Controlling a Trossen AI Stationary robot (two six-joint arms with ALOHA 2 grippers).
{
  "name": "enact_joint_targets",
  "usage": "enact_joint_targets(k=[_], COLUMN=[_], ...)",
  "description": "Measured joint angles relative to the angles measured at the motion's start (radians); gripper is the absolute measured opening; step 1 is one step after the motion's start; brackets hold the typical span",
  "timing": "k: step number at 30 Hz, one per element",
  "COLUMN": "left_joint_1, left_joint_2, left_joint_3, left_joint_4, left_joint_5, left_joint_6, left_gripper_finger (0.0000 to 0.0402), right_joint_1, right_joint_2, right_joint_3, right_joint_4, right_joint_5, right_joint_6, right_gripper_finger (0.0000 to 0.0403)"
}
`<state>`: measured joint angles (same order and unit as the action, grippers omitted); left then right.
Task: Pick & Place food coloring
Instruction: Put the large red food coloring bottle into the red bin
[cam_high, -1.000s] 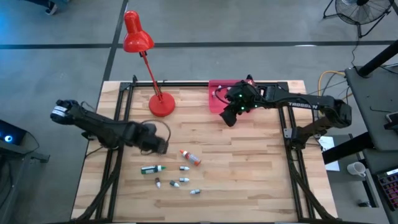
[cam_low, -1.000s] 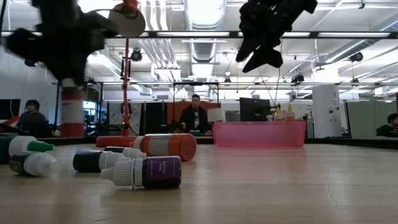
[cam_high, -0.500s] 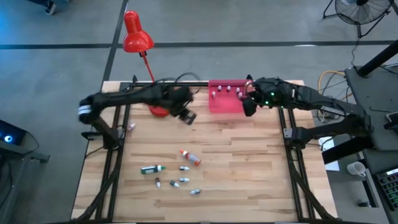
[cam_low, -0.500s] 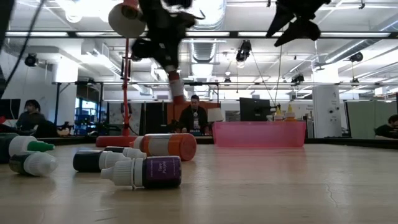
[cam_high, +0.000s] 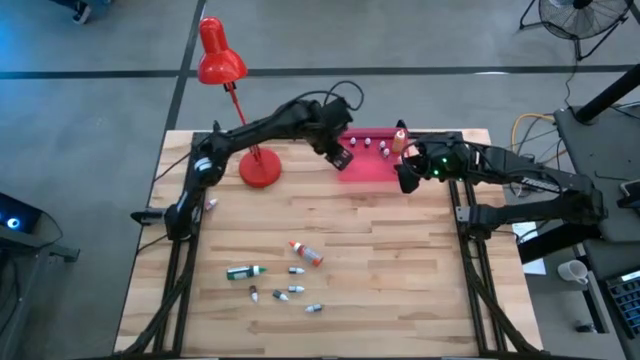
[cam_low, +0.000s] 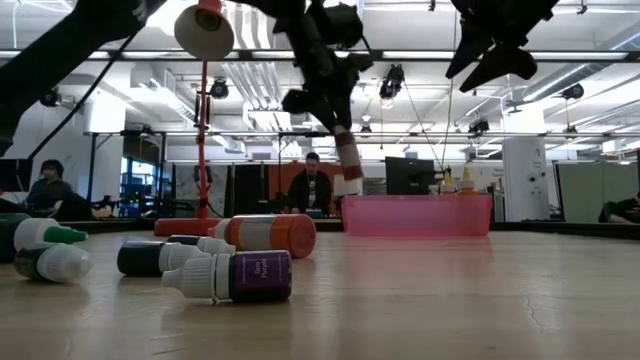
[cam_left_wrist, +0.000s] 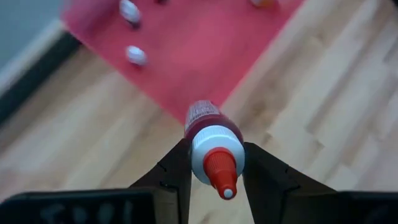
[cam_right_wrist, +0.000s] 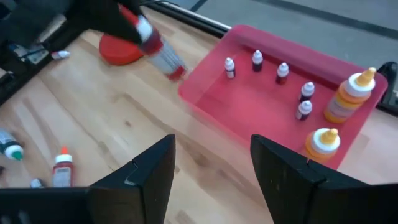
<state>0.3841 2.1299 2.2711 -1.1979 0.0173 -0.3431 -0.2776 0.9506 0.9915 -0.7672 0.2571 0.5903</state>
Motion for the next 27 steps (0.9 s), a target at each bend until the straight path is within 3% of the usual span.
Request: enact_joint_targets(k=[3, 12, 19, 27], left_joint_1=[0.013, 0.022, 0.041, 0.052], left_joint_2=[-0.001, 0.003, 0.037, 0.113], left_joint_3=[-0.071, -0.079, -0.082, -0.084], left_joint_4=[0.079, 0.246, 0.244, 0.212], left_joint_5=[0.056, 0.006, -0.027, 0.01], left_joint_6=[-0.011, 0.033, 0.062, 0.097], left_gripper_finger=[0.009, 0.009, 0.0089, 0.009], right_joint_1=[-0.001, -0.006, -0.006, -0.006], right_joint_2=[0.0, 0.013, 0.052, 0.094], right_joint_3=[-0.004, -0.011, -0.013, -0.013], right_joint_4=[0.001, 0.008, 0.037, 0.043], right_joint_5=[0.035, 0.047, 0.06, 0.057], right_joint_6=[-0.002, 0.049, 0.088, 0.116], right_gripper_finger=[0.0201, 0.0201, 0.0201, 0.0201])
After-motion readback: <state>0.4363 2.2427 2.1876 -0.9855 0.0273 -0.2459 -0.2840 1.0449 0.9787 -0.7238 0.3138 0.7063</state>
